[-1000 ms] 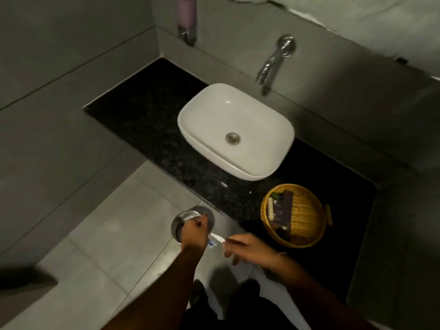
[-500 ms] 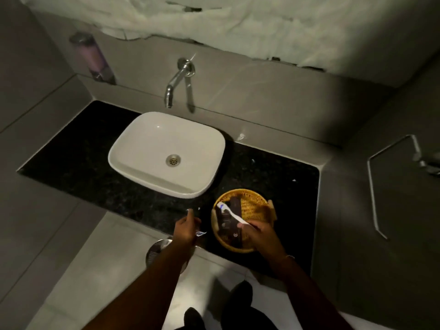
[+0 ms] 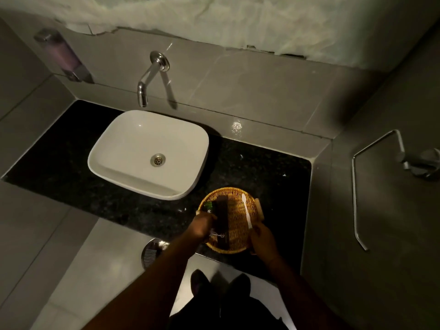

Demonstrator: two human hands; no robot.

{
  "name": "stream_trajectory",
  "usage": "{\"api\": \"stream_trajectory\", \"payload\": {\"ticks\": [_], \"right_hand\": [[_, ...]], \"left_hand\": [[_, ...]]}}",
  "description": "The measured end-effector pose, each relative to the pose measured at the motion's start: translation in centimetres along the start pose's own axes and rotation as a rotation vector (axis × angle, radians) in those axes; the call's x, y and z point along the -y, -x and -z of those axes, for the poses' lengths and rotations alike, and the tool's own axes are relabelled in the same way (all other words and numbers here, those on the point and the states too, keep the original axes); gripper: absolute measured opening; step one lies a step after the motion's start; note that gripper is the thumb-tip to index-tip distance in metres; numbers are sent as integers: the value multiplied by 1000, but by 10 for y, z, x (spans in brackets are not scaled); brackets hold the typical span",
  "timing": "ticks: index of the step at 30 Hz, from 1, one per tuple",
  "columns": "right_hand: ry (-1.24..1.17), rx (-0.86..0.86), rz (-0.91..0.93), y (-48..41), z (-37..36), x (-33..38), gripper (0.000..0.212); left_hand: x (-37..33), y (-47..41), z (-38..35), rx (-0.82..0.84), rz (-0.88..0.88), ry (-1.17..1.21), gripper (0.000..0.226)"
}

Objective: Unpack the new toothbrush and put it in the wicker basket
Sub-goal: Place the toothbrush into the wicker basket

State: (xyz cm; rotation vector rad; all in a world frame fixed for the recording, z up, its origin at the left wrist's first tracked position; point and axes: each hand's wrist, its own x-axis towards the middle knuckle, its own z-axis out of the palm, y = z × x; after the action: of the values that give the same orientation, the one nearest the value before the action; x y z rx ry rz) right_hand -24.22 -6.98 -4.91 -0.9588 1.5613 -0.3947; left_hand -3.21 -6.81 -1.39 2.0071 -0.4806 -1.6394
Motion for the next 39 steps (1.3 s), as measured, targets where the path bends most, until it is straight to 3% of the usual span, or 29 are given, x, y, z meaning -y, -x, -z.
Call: {"api": "stream_trajectory", "payload": {"ticks": [5, 11, 18, 25, 29, 39], "right_hand": [[39, -144, 13, -2, -6, -11, 32], [28, -254, -9, -5, -17, -17, 28], [42, -360, -66, -6, -32, -19, 30], [75, -441, -98, -12, -37, -15, 21], [48, -417, -152, -20, -40, -15, 16], [227, -418, -206, -40, -53, -6, 18]], "left_hand": [[0, -16, -10, 188, -65, -264, 46], [-2, -31, -23, 133, -280, -527, 48], [-5, -40, -41, 124, -378, -558, 57], [-6, -55, -47, 118, -412, -561, 41], [-7, -63, -50, 106, -480, -656, 19], [-2, -72, -54, 87, -488, -706, 24]]}}
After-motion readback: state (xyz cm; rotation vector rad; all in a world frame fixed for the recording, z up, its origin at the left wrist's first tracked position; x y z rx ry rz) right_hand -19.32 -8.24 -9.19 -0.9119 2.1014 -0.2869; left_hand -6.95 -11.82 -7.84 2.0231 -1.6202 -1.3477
